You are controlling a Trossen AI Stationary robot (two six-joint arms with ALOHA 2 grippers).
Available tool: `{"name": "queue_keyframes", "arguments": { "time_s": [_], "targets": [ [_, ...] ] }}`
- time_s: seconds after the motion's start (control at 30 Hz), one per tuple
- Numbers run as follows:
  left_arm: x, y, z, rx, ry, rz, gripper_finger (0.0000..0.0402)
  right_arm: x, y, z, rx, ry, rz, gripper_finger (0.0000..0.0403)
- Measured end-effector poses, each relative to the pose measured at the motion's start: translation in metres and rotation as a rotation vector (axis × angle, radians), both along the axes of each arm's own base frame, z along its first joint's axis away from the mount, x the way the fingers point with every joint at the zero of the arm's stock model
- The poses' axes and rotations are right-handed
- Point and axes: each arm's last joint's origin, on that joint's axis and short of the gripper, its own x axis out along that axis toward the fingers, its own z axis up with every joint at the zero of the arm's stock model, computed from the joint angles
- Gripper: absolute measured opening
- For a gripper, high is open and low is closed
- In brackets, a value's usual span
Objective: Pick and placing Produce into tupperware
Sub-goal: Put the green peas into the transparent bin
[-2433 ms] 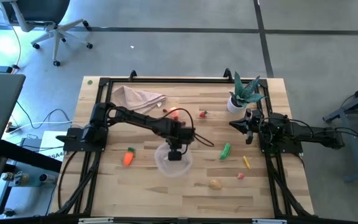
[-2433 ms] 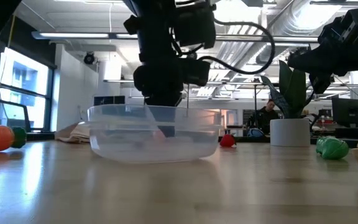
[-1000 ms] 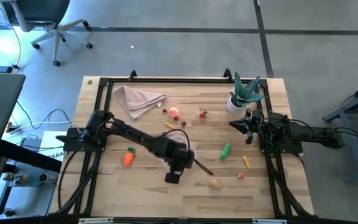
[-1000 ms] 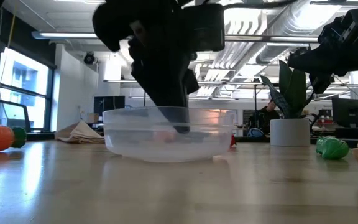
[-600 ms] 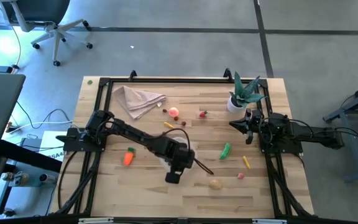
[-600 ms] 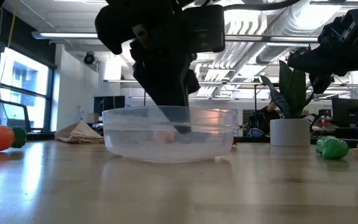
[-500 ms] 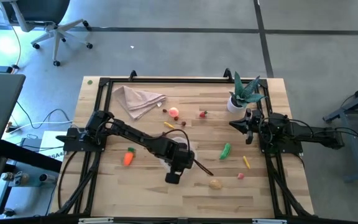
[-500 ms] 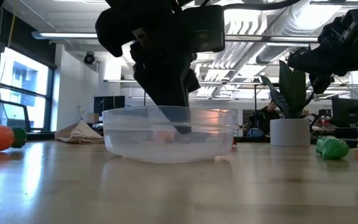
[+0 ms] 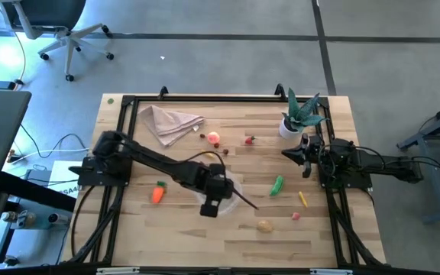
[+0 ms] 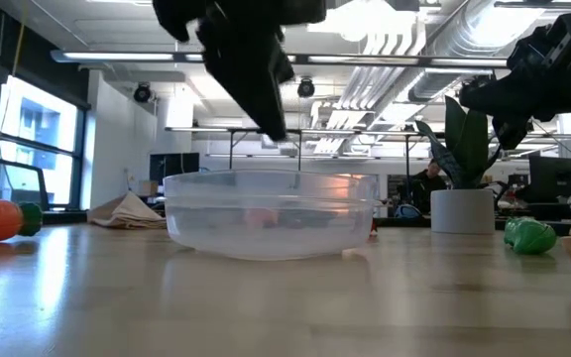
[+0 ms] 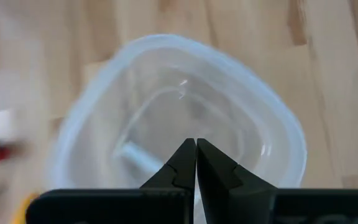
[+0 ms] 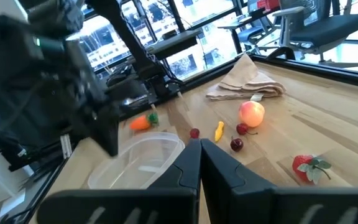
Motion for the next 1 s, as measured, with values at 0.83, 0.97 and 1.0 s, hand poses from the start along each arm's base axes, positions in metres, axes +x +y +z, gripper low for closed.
{"name": "queue_keyframes", "arguments": {
  "time_s": [0.83, 0.97, 1.0],
  "targets": [
    [-0.132, 0.029, 0.084, 0.174, -0.187, 0.310, 0.0005, 0.000, 0.001, 0.000, 0.002, 0.000, 0.025, 0.0000],
    [-0.157, 0.033, 0.074, 0.132, -0.281, 0.335, 0.0005, 0.000, 0.001, 0.000, 0.001, -0.005, 0.025, 0.0000],
    [-0.162, 0.034, 0.071, 0.122, -0.307, 0.338, 0.0005, 0.000, 0.001, 0.001, 0.001, -0.006, 0.024, 0.0000]
  ]
}}
